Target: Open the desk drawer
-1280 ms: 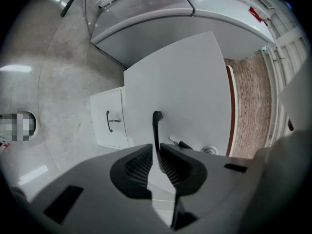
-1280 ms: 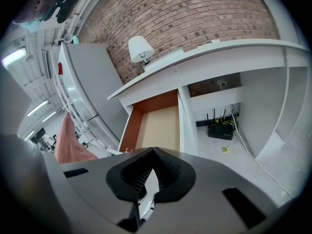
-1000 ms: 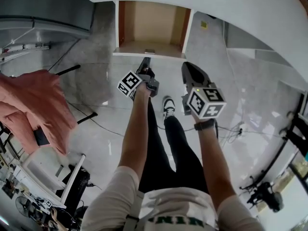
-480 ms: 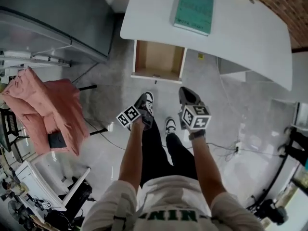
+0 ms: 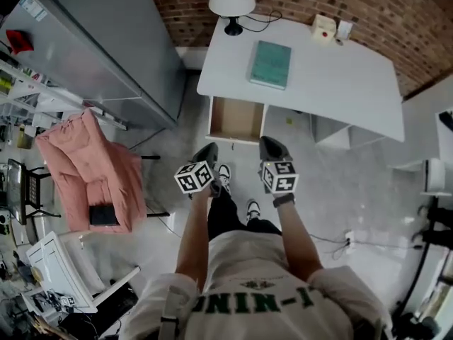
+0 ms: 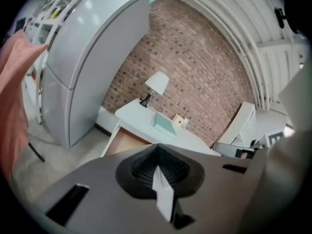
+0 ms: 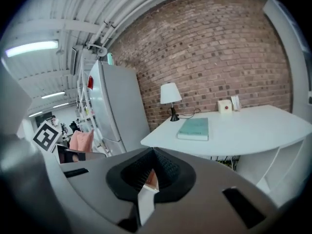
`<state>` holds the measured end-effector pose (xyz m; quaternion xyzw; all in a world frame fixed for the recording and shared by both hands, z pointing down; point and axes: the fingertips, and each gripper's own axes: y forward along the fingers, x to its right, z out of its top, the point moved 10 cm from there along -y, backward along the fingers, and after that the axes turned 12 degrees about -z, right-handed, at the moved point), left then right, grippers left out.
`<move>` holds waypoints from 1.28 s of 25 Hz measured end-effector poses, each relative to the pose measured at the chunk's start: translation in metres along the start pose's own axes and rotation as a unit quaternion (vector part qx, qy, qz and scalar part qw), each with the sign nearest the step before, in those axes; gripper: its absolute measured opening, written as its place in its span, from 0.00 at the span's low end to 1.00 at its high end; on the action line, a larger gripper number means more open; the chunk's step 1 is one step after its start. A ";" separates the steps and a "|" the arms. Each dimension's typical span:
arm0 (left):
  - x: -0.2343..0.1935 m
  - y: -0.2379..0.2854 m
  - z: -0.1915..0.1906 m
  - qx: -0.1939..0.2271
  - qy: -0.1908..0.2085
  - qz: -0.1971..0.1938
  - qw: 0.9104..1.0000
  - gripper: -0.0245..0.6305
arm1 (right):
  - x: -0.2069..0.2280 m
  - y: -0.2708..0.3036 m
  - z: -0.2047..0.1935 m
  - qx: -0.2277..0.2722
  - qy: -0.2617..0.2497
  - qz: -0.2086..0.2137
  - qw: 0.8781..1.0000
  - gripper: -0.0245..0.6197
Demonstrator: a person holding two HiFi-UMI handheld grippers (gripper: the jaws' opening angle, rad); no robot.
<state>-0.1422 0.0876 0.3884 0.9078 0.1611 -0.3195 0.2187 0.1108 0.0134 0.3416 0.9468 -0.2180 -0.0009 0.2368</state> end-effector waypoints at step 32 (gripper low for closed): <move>0.114 -0.020 0.134 0.139 0.317 0.046 0.937 0.04 | 0.005 -0.020 0.120 0.151 -0.046 -0.007 0.987 0.04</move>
